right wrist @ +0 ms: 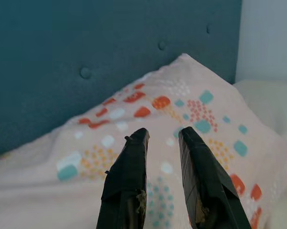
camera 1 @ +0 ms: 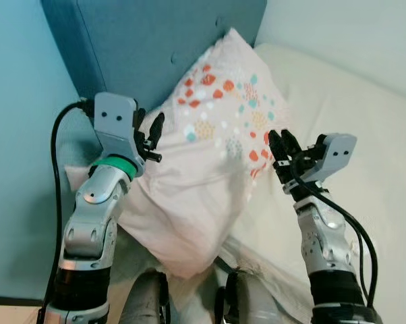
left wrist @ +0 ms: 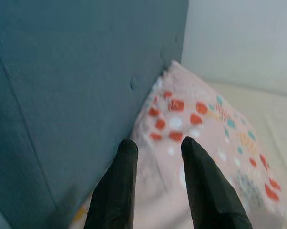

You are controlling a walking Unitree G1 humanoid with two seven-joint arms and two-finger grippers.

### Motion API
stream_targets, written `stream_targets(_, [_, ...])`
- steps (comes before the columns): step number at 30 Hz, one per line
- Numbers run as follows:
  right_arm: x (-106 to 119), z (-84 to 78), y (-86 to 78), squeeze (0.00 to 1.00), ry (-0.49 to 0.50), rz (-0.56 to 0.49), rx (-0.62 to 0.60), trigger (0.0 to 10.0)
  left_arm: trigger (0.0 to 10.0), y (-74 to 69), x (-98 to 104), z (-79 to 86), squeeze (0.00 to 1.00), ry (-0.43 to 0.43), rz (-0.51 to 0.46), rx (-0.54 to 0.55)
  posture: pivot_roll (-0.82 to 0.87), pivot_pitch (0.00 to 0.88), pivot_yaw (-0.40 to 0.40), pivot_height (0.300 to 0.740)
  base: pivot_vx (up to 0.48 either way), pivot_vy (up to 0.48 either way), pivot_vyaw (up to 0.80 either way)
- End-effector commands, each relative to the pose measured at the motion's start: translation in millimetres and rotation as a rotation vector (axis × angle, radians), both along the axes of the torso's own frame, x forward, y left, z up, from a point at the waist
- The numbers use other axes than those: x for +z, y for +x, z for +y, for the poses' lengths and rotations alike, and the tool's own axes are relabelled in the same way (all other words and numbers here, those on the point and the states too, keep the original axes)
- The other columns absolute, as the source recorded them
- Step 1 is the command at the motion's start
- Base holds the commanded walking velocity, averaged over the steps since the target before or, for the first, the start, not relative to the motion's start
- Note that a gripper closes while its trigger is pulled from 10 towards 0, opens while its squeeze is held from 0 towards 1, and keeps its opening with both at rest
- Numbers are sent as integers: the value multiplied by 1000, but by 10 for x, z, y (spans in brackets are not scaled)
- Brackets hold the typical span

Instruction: Clean up the room

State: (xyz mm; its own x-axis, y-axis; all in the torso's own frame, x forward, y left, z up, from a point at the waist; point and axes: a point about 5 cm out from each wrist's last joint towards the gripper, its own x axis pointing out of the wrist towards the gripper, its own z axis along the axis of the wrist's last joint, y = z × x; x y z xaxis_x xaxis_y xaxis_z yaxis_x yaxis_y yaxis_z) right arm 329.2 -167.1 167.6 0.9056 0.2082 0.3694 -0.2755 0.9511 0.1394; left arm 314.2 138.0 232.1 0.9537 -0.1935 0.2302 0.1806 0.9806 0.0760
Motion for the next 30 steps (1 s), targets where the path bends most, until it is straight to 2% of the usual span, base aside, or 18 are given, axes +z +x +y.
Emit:
stream_targets(1, [-55,-36,-14,0,-7,15,-17,10000,10000,18,-30,-31,0,-8,6,-6,97,83,-20,706,0,0,0])
stream_targets(10, [-91,-77,-7,0,-13,31,-39,10000,10000,62,-131,-85,0,18,20,-6,90,84,-18,739,0,0,0])
stream_targets(20, [-166,-119,-15,0,-7,55,-103,10000,10000,65,-212,-71,0,30,34,4,91,87,-12,740,0,0,0])
stream_targets(30, [-212,-59,-17,0,11,66,-104,10000,10000,68,-226,-116,0,35,24,-4,91,87,-7,740,0,0,0])
